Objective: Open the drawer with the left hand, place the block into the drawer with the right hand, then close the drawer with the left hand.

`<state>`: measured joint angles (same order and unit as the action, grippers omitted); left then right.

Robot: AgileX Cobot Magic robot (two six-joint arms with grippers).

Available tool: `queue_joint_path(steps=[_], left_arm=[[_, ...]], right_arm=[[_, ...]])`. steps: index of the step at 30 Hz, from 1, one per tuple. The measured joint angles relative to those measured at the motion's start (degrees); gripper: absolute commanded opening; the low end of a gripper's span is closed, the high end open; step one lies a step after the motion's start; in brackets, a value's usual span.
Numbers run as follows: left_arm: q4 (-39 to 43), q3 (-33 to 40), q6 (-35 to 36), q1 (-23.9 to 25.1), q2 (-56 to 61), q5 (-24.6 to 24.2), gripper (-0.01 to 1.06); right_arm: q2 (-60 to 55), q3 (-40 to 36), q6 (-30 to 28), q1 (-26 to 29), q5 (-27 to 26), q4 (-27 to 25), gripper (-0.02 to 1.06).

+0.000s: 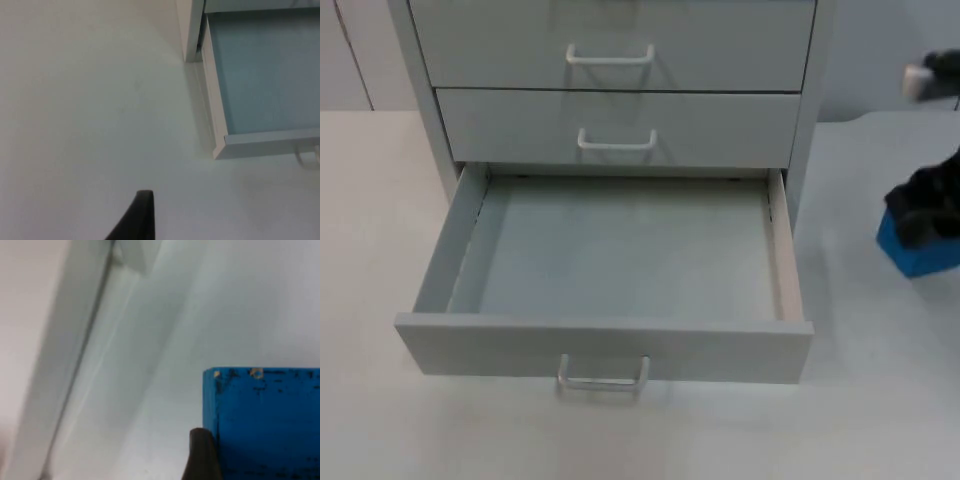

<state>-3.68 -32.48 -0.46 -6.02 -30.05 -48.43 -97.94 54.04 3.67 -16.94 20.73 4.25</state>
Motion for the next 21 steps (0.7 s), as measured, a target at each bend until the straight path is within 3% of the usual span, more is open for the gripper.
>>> queue_joint_path(steps=[3, 12, 17, 21], left_arm=[[0.0, 0.0, 0.0, 0.0, 0.0, 0.0, 1.05], [0.0, 0.0, 0.0, 0.0, 0.0, 0.23, 1.05], [0.0, 0.0, 0.0, 0.0, 0.0, 0.33, 1.05], [0.0, 0.0, 0.0, 0.0, 0.0, 0.33, 1.05]], right_arm=[[6.8, 0.0, 0.0, 0.0, 5.02, 0.21, 0.0], [17.12, 0.0, 2.87, 0.0, 11.4, 0.21, 0.0], [18.87, 0.0, 8.0, -1.09, 13.6, 0.89, 0.0], [18.97, 0.0, 18.83, -8.1, 14.24, 7.28, 0.0]])
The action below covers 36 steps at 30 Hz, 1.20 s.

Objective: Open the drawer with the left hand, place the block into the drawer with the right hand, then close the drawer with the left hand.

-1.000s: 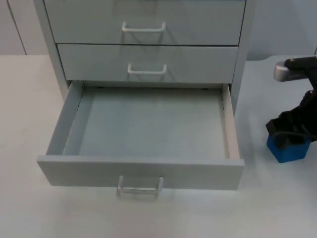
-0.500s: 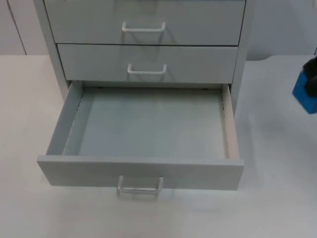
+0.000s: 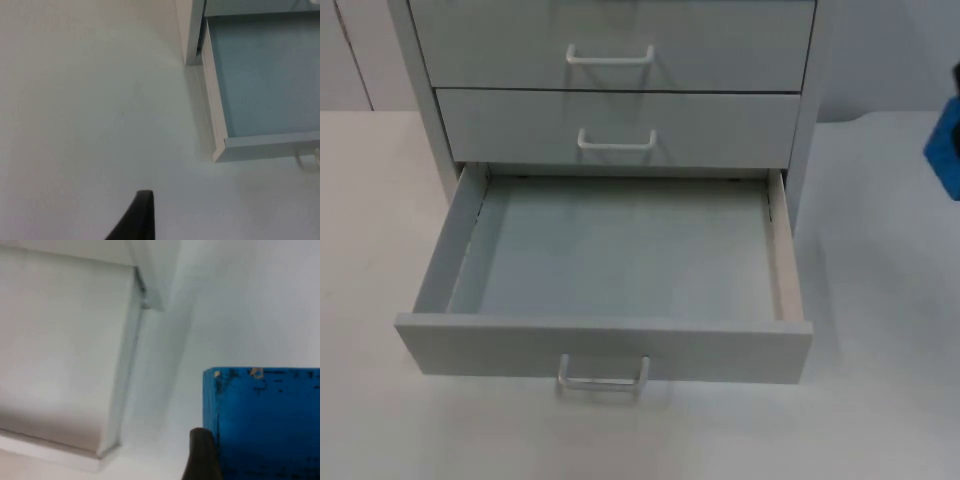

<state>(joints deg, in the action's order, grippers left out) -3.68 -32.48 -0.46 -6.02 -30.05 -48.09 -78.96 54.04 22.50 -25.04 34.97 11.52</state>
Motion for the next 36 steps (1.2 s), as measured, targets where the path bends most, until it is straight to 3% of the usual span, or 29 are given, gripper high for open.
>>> queue_joint_path(steps=[1, 2, 8, 9, 14, 22, 36], left_arm=[[0.0, 0.0, 0.0, 0.0, 0.0, 0.0, 1.05], [0.0, 0.0, 0.0, 0.0, 0.0, 0.0, 1.05], [0.07, 0.0, 0.0, 0.0, 0.0, 0.0, 1.05], [0.07, 0.0, 0.0, 0.0, 0.0, 0.0, 1.05], [0.07, 0.0, 0.0, 0.0, 0.0, 0.0, 1.05], [0.07, 0.0, 0.0, 0.0, 0.0, 0.0, 1.05], [0.07, 0.0, 0.0, 0.0, 0.0, 0.0, 1.05]], right_arm=[[0.0, 0.0, 4.2, -2.18, 0.0, 2.94, 0.0], [0.0, 0.0, 4.2, -2.18, 0.0, 2.94, 0.0], [-1.35, 0.0, 26.44, -16.19, -0.34, 19.12, 0.0], [-1.35, 0.0, 26.44, -16.19, -0.34, 19.12, 0.0], [-7.71, 1.37, 40.48, -23.66, -1.68, 27.38, 0.0], [-20.26, 11.25, 46.74, -27.3, -3.5, 31.1, 0.0], [-40.67, 27.81, 47.1, -27.29, -5.01, 33.01, 0.0]])
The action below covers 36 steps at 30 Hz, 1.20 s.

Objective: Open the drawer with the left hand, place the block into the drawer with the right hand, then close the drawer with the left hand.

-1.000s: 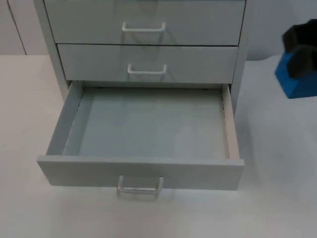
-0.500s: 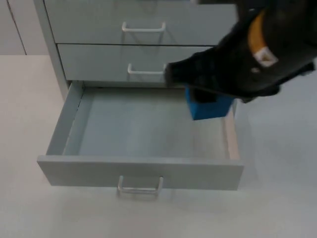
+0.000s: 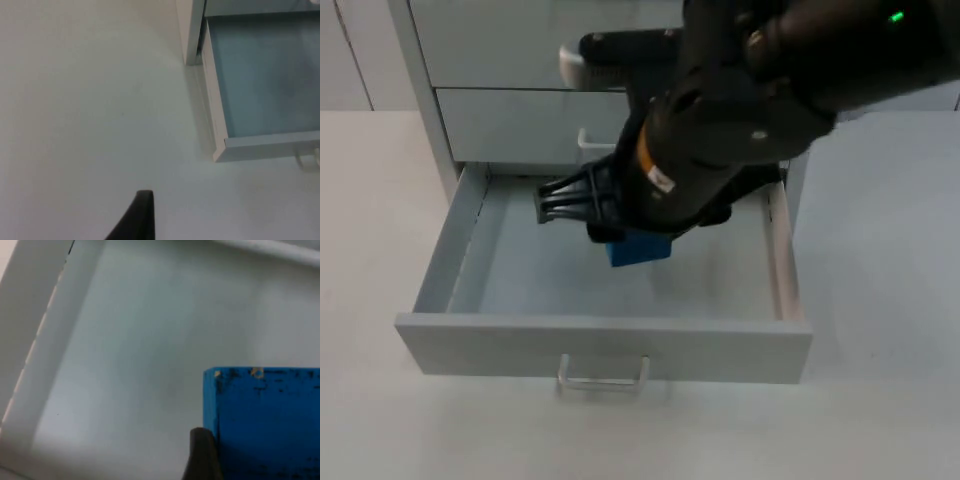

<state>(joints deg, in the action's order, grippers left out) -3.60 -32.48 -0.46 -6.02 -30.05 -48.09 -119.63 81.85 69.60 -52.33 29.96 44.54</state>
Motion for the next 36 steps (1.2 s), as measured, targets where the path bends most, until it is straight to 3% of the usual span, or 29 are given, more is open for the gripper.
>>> queue_joint_path(steps=[14, 18, 19, 23, 24, 27, 36], left_arm=[[0.0, 0.0, 0.0, 0.0, 0.0, 0.0, 1.05], [0.0, 0.0, 0.0, 0.0, 0.0, 0.0, 1.05], [0.0, 0.0, 0.0, 0.0, 0.0, 0.0, 1.05], [0.0, 0.0, 0.0, 0.0, 0.0, 0.0, 1.05], [0.0, 0.0, 0.0, 0.0, 0.0, 0.0, 1.05], [0.0, 0.0, 0.0, 0.0, 0.0, 0.0, 1.05], [0.0, 0.0, 0.0, 0.0, 0.0, 0.0, 1.05]], right_arm=[[-8.68, 3.31, 5.4, 0.43, -2.05, 0.97, 0.01], [-8.81, 3.53, 5.53, 0.58, -2.28, 1.14, 0.19], [-8.9, 3.53, 5.73, 0.58, -2.38, 1.23, 0.19], [-8.93, 3.53, 5.78, 0.58, -2.38, 1.38, 0.56], [-8.93, 3.53, 5.88, 0.58, -2.38, 1.38, 0.56], [-8.93, 3.53, 6.15, 0.58, -2.79, 1.38, 0.73], [-3.38, 3.53, 5.49, 0.58, -0.66, 0.65, 0.75]])
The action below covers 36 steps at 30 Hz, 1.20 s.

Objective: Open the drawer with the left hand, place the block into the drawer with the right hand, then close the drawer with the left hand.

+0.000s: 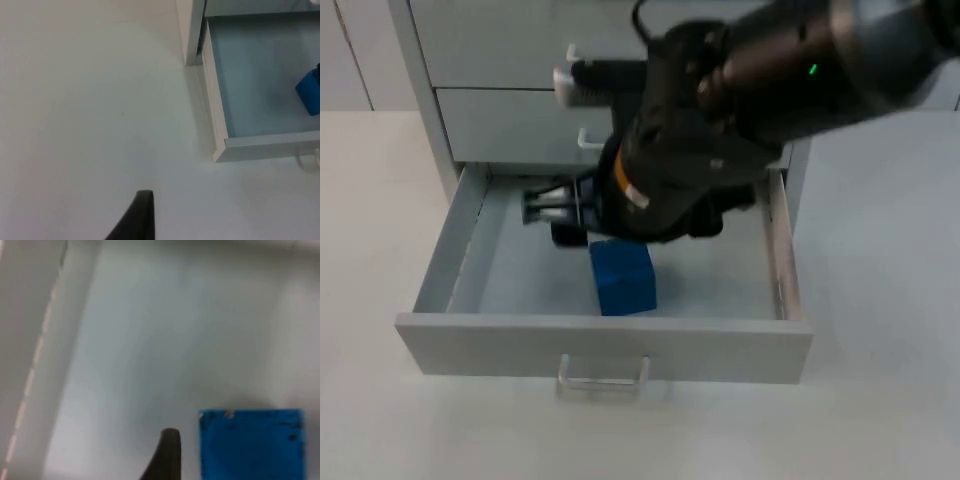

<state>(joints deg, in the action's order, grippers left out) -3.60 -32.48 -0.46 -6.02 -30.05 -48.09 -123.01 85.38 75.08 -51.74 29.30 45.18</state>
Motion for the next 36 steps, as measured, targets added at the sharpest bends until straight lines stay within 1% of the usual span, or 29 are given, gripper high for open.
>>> queue_joint_path(steps=[1, 5, 6, 8, 9, 11, 12, 17, 18, 19, 23, 24, 28, 29, 31, 33, 34, 35, 36], left_arm=[[0.0, 0.0, 0.0, 0.0, 0.0, 0.0, 1.05], [0.0, 0.0, 0.0, 0.0, 0.0, 0.0, 1.05], [0.0, 0.0, 0.0, 0.0, 0.0, 0.0, 1.05], [0.0, 0.0, 0.0, 0.0, 0.0, 0.0, 1.05], [0.0, 0.0, 0.0, 0.0, 0.0, 0.0, 1.05], [0.0, 0.0, 0.0, 0.0, 0.0, 0.0, 1.05], [0.0, 0.0, 0.0, 0.0, 0.0, 0.0, 1.05], [0.0, 0.0, 0.0, 0.0, 0.0, 0.0, 1.05], [0.0, 0.0, 0.0, 0.0, 0.0, 0.0, 1.05], [0.0, 0.0, 0.0, 0.0, 0.0, 0.0, 1.05], [0.0, 0.0, 0.0, 0.0, 0.0, 0.0, 1.05], [0.0, 0.0, 0.0, 0.0, 0.0, 0.0, 1.05], [0.0, 0.0, 0.0, 0.0, 0.0, 0.0, 1.05], [0.0, 0.0, 0.0, 0.0, 0.0, 0.0, 1.05], [0.0, 0.0, 0.0, 0.0, 0.0, 0.0, 1.05], [0.0, 0.0, 0.0, 0.0, 0.0, 0.0, 1.05], [0.0, 0.0, 0.0, 0.0, 0.0, 0.0, 1.05], [0.0, 0.0, 0.0, 0.0, 0.0, 0.0, 1.05], [0.0, 0.0, 0.0, 0.0, 0.0, 0.0, 1.05]], right_arm=[[1.14, 0.0, -1.12, 0.0, 1.06, -1.34, 0.75], [5.59, 0.0, -11.1, 0.0, 7.54, -9.95, 0.75], [5.59, 0.0, -11.1, 0.0, 7.54, -9.95, 0.75], [7.24, -0.12, -16.15, 0.0, 11.19, -13.62, 0.75], [8.2, -0.7, -18.38, 0.0, 12.2, -14.96, 0.75], [10.35, -2.72, -20.83, 0.0, 13.34, -16.41, 0.75], [10.35, -2.72, -20.83, 0.0, 13.34, -16.41, 0.75], [17.76, -10.91, -23.92, 0.0, 13.9, -17.36, 0.75], [17.76, -10.91, -23.92, 0.0, 13.9, -17.36, 0.75], [19.22, -12.5, -24.52, 0.0, 13.74, -17.64, 0.75], [25.36, -20.22, -26.38, 0.0, 10.18, -19.32, 0.75], [25.36, -20.22, -26.38, 0.0, 10.18, -19.32, 0.75], [29.76, -26.65, -28.8, 0.28, 8.18, -20.32, 0.75], [29.76, -26.65, -28.8, 0.28, 8.18, -20.32, 0.75], [31.45, -28.83, -31.72, 1.78, 7.79, -22.42, 0.75], [32.89, -30.45, -36.02, 4.22, 6.83, -25.94, 0.75], [32.89, -30.45, -36.02, 4.22, 6.83, -25.94, 0.75], [33.72, -31.3, -38.03, 5.82, 6.2, -27.97, 0.75], [34.82, -32.28, -41.32, 8.03, 5.36, -30.13, 0.75]])
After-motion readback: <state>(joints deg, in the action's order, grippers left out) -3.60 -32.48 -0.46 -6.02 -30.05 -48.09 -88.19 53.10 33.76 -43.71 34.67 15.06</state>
